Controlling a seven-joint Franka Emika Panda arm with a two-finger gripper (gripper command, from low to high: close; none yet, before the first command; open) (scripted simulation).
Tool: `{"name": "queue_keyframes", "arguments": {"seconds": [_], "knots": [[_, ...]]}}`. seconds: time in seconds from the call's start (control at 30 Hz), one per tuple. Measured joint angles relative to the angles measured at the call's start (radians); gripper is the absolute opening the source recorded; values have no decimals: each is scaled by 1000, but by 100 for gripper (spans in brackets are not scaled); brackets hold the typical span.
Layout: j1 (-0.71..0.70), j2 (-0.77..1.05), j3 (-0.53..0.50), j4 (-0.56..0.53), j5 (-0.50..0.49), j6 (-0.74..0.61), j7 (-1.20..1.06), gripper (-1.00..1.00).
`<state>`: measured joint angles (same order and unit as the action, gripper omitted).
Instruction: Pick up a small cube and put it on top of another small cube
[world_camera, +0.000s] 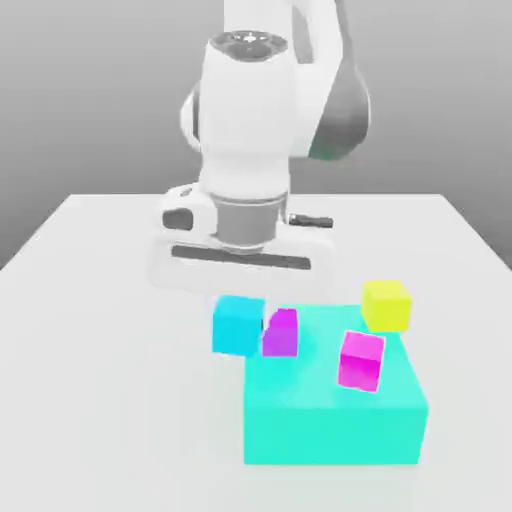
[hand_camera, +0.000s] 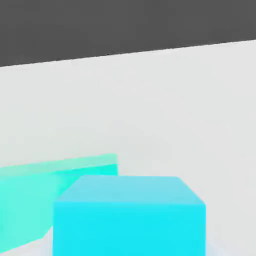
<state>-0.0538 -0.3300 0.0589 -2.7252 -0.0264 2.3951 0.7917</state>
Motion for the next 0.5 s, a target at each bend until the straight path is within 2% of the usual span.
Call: {"name": "queue_keyframes", "arguments": {"seconds": [0.27,0.43,0.47,0.5], "knots": [[127,-268,-37,-163,43,-105,-293,-100],[134,-153,-34,-228,50,74,-320,-100],[133,-127,-32,-238,50,111,-320,100],[133,-127,-32,-238,50,111,-320,100]]}}
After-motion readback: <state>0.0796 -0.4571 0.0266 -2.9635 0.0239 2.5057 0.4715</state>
